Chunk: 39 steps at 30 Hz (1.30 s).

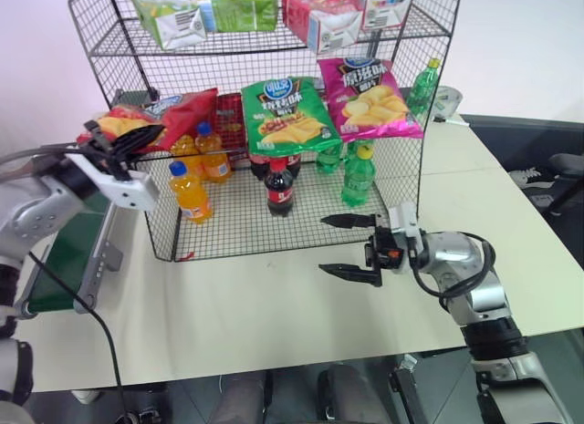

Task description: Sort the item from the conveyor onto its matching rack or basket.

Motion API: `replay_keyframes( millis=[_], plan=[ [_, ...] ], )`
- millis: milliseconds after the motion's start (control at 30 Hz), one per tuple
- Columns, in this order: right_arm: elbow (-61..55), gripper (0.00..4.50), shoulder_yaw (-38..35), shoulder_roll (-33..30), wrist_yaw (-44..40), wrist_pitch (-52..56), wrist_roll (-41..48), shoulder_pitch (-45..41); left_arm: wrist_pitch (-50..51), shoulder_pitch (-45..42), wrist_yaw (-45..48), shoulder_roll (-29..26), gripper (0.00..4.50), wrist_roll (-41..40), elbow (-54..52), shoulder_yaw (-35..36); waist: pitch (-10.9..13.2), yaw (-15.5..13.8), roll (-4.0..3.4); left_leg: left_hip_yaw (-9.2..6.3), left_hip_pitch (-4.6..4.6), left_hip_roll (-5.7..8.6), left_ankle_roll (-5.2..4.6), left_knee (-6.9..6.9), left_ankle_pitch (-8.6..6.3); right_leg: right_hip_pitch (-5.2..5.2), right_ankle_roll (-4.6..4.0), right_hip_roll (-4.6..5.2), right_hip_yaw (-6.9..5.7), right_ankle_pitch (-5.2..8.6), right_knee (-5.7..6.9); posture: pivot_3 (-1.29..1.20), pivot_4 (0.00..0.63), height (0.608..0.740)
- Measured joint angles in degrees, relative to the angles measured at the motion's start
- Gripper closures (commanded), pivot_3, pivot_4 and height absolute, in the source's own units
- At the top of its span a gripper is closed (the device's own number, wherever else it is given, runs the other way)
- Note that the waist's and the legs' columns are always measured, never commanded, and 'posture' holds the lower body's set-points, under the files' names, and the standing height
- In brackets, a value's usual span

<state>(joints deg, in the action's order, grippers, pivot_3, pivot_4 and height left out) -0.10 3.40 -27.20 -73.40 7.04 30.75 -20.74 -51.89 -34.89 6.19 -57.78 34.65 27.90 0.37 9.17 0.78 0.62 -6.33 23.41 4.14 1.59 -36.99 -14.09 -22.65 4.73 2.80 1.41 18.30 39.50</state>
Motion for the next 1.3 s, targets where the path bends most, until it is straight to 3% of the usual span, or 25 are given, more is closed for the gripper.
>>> replay_keyframes(
  millis=[200, 600, 1100, 1200, 1300],
  plan=[
    [-4.89, 0.00, -5.85, 2.05, 7.07, 6.74, 8.84, -5.02, 2.78, -3.37, -0.09, 2.18, 4.46, 2.94, 1.54, -4.51, -0.01, 0.03, 0.01, -0.01, 0.00, 0.00, 0.00, 0.00, 0.00, -0.01, 0.00, 0.00, 0.01, 0.00, -0.02, 0.00, 0.150, 0.740],
    [-4.58, 0.00, -6.51, 5.03, 13.93, 4.92, 6.42, -5.40, 6.31, -9.98, -2.48, 4.99, 4.46, 4.96, 7.98, -9.54, -0.01, 0.05, 0.01, 0.00, 0.01, 0.01, 0.00, -0.02, 0.00, -0.03, 0.00, 0.00, 0.02, 0.00, 0.04, 0.00, 0.150, 0.740],
    [-4.63, 0.00, -5.60, 5.06, 13.76, 4.96, 5.53, -5.39, 7.38, -12.03, -2.52, 7.28, 4.46, 4.68, 10.21, -12.27, -0.01, 0.04, 0.02, 0.01, 0.01, 0.01, 0.00, -0.04, 0.00, -0.04, 0.00, 0.00, 0.02, 0.00, 0.04, 0.00, 0.150, 0.740],
    [-4.63, 0.00, -5.60, 4.67, 13.18, 4.64, 5.31, -5.33, 6.29, -11.92, -0.99, 7.18, 3.63, 2.34, 10.28, -12.34, -0.01, 0.04, 0.01, 0.00, 0.01, 0.01, 0.00, -0.03, 0.00, -0.04, 0.00, 0.00, 0.02, 0.00, 0.04, 0.00, 0.150, 0.740],
    [-4.63, 0.00, -5.58, 4.57, 12.35, 4.26, 4.82, -4.97, 5.25, -10.68, -1.27, 6.51, 2.18, 1.23, 9.43, -11.96, -0.01, 0.05, 0.01, 0.00, 0.01, 0.01, 0.00, -0.03, 0.00, -0.04, 0.00, 0.00, 0.03, 0.00, 0.03, 0.00, 0.150, 0.740]
  ],
)
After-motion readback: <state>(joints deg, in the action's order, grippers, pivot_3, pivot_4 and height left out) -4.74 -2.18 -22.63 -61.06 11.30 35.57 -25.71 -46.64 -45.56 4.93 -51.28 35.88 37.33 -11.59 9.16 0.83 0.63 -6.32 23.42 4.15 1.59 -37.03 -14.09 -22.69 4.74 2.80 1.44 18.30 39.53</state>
